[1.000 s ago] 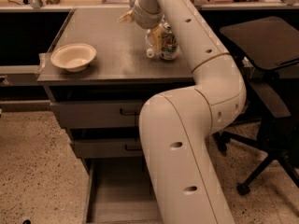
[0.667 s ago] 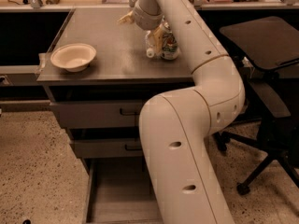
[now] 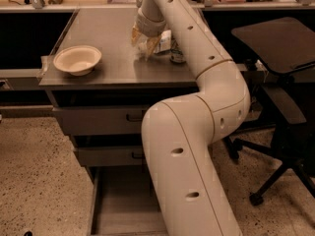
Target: Place blue plastic bottle into bottom drawer
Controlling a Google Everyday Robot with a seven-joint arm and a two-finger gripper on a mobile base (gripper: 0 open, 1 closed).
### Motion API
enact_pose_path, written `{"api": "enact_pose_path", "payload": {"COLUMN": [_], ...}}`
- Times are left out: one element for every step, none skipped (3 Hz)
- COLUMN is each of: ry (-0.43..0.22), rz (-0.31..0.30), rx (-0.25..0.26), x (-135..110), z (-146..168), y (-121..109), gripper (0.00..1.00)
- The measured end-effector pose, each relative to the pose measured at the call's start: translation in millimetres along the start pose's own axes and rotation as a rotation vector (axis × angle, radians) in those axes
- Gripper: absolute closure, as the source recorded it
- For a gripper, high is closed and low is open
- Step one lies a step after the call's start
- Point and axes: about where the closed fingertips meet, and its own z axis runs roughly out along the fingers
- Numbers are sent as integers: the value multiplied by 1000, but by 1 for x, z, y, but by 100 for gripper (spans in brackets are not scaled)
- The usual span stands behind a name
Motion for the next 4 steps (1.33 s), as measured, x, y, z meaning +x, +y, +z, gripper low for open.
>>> {"api": "enact_pose_path", "payload": {"ry": [-14, -35, -75, -129], "rz": [72, 143, 190, 214], "rx": [-57, -74, -6, 86], "x": [-20, -33, -43, -54], "z": [5, 3, -17, -42], "y": [-9, -14, -28, -44], "gripper": [81, 100, 100, 100]}}
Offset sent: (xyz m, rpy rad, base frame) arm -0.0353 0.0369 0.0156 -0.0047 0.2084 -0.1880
